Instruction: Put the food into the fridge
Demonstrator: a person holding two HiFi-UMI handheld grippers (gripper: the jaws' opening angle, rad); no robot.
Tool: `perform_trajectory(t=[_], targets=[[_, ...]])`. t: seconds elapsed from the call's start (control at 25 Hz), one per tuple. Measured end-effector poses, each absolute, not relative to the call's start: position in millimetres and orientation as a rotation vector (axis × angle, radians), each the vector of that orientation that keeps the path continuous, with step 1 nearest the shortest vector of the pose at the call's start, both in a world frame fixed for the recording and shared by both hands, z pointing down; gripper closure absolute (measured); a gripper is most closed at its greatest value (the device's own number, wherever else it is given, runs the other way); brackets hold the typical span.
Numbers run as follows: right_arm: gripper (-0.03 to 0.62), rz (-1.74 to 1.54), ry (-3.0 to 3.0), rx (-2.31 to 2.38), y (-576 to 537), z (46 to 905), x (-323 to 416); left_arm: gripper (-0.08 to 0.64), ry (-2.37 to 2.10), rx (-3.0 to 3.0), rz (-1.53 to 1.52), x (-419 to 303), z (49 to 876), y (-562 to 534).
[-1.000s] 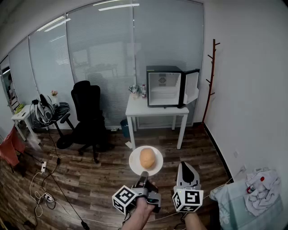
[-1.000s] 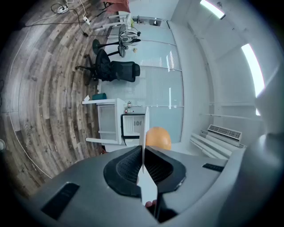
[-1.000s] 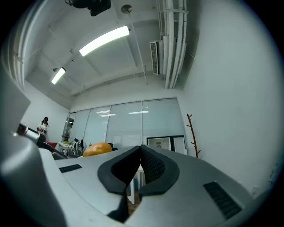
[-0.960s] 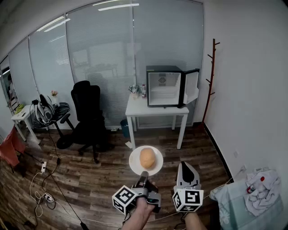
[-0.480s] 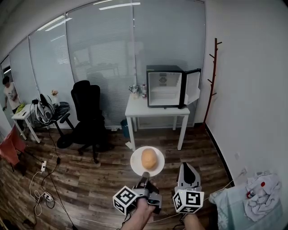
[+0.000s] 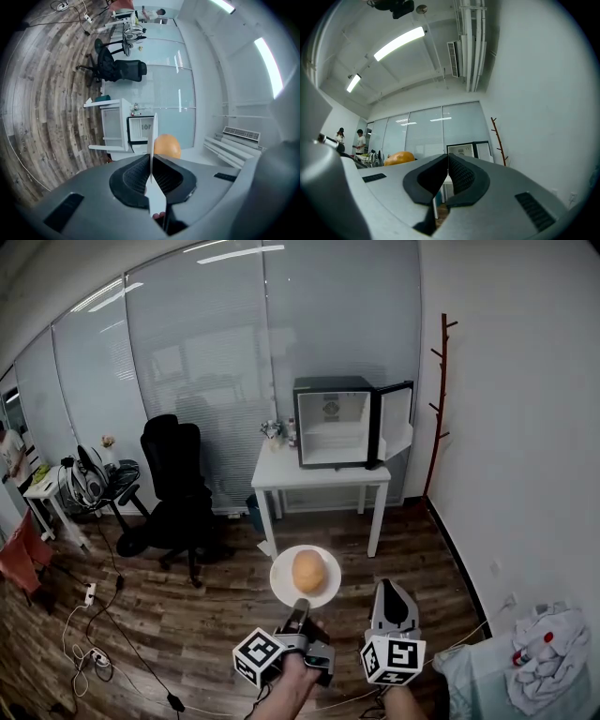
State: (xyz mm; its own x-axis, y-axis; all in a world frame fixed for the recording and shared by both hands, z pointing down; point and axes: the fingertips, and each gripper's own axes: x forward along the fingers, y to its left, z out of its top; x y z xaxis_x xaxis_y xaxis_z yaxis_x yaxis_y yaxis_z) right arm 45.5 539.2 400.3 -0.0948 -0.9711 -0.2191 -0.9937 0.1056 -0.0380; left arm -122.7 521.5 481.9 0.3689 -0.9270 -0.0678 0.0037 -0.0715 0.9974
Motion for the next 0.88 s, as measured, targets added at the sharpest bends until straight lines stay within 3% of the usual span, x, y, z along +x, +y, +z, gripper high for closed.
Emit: perform_trajectory(t=[0.44,0.88], targets=[[0.565,0.151,2.205,-1.963,480,407,61,0.528,-0.882,1.413,-0.972,-96,477,466],[0.565,0.153,2.200,-2.012,353,409,30,0.528,-0.863,1.419,-0.961,-126,478,340]])
